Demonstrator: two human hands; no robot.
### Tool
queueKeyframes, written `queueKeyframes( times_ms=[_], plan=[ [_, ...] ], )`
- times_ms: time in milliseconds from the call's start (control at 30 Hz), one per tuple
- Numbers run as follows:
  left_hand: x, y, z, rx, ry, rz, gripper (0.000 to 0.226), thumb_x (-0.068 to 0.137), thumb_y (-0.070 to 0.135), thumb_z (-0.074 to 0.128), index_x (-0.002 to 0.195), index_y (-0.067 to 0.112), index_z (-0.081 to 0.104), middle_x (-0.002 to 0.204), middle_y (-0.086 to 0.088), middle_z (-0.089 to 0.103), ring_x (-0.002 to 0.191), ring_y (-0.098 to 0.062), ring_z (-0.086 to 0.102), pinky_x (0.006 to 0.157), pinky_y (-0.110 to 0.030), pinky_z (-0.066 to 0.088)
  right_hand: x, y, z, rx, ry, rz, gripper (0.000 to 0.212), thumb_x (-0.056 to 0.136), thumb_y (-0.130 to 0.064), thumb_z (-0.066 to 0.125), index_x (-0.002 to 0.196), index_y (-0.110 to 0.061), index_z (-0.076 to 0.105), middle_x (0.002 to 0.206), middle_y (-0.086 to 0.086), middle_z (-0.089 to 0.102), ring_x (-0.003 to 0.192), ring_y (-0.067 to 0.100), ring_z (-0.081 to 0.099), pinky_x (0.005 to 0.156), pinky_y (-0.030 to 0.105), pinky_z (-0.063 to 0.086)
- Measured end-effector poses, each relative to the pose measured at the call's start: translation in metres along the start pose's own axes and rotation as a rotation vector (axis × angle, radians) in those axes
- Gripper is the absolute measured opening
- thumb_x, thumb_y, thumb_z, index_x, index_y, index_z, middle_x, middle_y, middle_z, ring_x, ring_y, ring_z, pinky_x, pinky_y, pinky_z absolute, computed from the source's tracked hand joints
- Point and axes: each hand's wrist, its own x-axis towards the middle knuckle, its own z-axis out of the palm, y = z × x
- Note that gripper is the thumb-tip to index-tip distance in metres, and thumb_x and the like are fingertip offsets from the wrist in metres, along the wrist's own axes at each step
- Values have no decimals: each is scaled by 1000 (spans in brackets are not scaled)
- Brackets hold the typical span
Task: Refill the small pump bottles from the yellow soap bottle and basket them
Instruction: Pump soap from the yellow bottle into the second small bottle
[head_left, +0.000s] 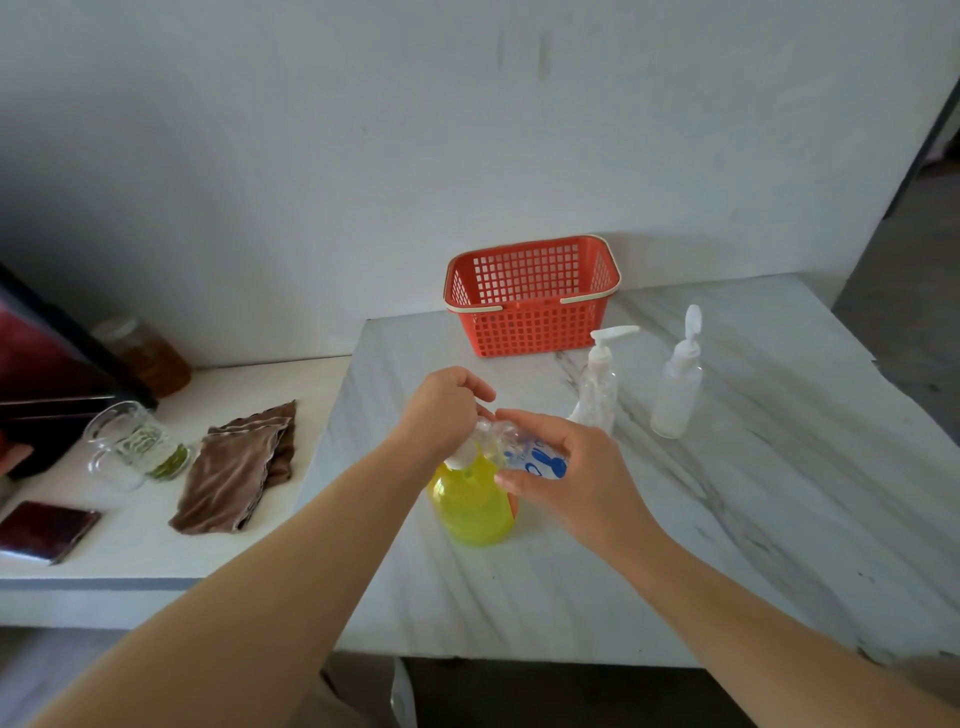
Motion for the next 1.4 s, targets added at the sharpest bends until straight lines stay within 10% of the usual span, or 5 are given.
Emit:
queueKeyframes(
  times_ms=[1400],
  plan=[
    [6, -5, 3, 2, 36, 44, 39, 83, -9, 30, 75, 12, 62, 72, -3, 63, 62, -14, 53, 55, -23, 42, 1, 2, 0, 14, -13, 19, 51, 71, -17, 77, 119, -33, 65, 103, -8, 71, 94, 5, 68, 85, 26, 55]
  ],
)
